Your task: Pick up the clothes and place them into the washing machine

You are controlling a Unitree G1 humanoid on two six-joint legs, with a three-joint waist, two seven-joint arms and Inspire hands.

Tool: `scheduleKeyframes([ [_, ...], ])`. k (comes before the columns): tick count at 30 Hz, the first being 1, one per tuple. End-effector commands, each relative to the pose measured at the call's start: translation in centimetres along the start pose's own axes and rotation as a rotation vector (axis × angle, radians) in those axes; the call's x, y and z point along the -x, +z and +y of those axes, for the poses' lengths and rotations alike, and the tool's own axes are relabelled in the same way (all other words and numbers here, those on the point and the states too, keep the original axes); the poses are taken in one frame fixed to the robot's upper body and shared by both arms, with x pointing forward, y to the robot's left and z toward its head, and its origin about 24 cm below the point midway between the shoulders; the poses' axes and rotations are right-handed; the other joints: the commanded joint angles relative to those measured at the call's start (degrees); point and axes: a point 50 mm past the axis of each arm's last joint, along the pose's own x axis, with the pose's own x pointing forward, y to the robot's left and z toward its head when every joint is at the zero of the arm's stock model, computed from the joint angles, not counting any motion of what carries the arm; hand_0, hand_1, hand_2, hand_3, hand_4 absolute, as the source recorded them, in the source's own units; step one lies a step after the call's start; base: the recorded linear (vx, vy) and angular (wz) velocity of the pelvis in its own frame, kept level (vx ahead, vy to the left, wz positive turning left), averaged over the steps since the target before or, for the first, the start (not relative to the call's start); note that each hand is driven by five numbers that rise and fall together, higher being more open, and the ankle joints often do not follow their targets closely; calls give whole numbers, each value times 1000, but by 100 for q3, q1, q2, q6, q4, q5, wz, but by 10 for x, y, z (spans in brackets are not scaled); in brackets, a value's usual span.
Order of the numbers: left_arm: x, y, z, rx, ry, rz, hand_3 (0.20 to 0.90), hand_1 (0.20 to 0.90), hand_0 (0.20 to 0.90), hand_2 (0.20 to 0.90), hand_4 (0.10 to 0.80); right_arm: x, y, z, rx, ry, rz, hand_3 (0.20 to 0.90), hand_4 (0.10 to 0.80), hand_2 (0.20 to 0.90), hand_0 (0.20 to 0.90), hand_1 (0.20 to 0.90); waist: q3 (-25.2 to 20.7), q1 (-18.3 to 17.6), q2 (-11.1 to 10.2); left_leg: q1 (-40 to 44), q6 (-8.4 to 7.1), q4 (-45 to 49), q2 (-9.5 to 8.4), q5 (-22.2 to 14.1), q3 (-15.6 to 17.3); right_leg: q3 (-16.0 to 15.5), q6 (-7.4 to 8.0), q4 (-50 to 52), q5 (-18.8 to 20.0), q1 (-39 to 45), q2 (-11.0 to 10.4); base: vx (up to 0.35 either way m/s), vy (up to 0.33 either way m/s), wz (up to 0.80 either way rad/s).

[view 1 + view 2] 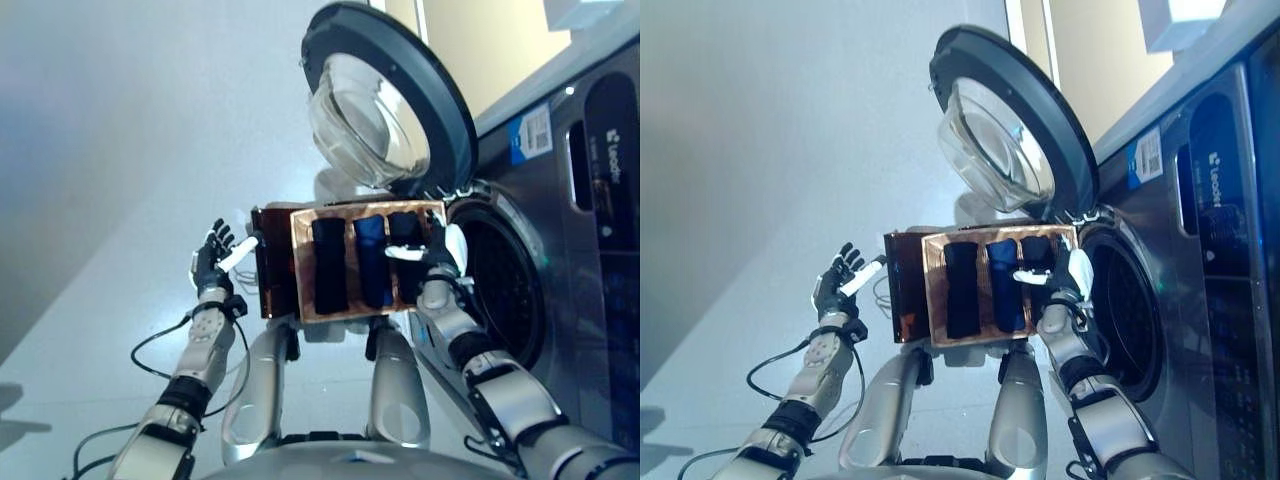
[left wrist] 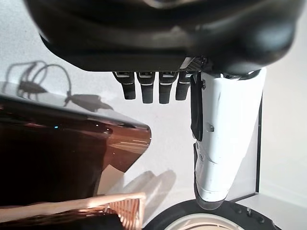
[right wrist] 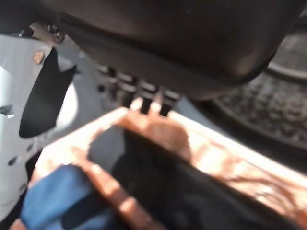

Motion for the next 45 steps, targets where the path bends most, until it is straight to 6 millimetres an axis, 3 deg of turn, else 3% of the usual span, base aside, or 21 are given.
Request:
scheduleKeyframes([
  [1,1,22,3,31,6,-141,900,900,900,900,800,-3,0,-18,15,-92,-50,900,800,900,900,900,-382,-64,-32,-455,-598,1645,601,-989,-174,-93,-28,-168,1011,-282,-184,-37,-33,5],
  [11,2,29,1,48,7,-169,900,900,900,900,800,-9,1,-29,-17,-147,-37,900,800,900,900,900,-379,-60,55,-1061,-536,2293,564,-1254,-240,-1,-103,515,741,-899,-205,-28,-2,5],
  [19,1,29,-5,53,-30,-166,900,900,900,900,800,-5,-14,-9,22,-34,70,900,800,900,900,900,-375,69,168,-1283,-448,2294,415,-1246,-174,18,-91,558,782,-1159,-298,-8,33,5],
  [25,1,25,-12,38,-65,-149,900,900,900,900,800,-5,-26,-7,130,-6,139,900,800,900,900,900,-392,201,271,-1270,-395,2239,315,-1223,-167,-26,-53,513,829,-1132,-399,5,18,1],
  [27,2,25,-16,21,-96,-152,900,900,900,900,800,-5,-36,-11,227,-7,194,900,800,900,900,900,-395,275,325,-1275,-384,2212,270,-1212,-170,-51,-37,477,850,-1101,-440,47,20,2],
  [28,5,27,-18,9,-130,-162,900,900,900,900,800,-4,-42,-14,272,-13,231,900,800,900,900,900,-411,388,415,-1260,-420,2321,265,-1433,-234,-22,26,612,653,-1090,-435,-4,37,6],
  [29,5,27,-19,10,-131,-164,900,900,900,900,800,-5,-41,-14,271,-14,230,900,800,900,900,900,-398,367,393,-1317,-371,2238,242,-1213,-179,-56,-30,495,851,-1125,-467,88,39,12],
  [30,6,27,-21,0,-157,-166,900,900,900,900,800,-2,-50,-18,330,-11,256,900,800,900,900,900,-416,441,457,-1300,-404,2365,243,-1461,-239,-21,31,636,645,-1119,-453,-15,40,14],
  [35,8,31,-25,-31,-209,-182,900,900,900,900,800,-7,-60,-40,561,-21,279,900,800,900,900,900,-438,532,594,-1564,-344,2636,104,-1522,-289,126,-14,970,547,-1389,-540,4,29,12],
  [45,15,34,-25,-8,-241,-184,900,900,900,900,800,-17,-61,-69,543,-93,368,900,800,900,900,900,-526,723,780,-1977,-284,2854,-3,-1569,-286,221,-79,1282,416,-1827,-619,-9,13,8],
])
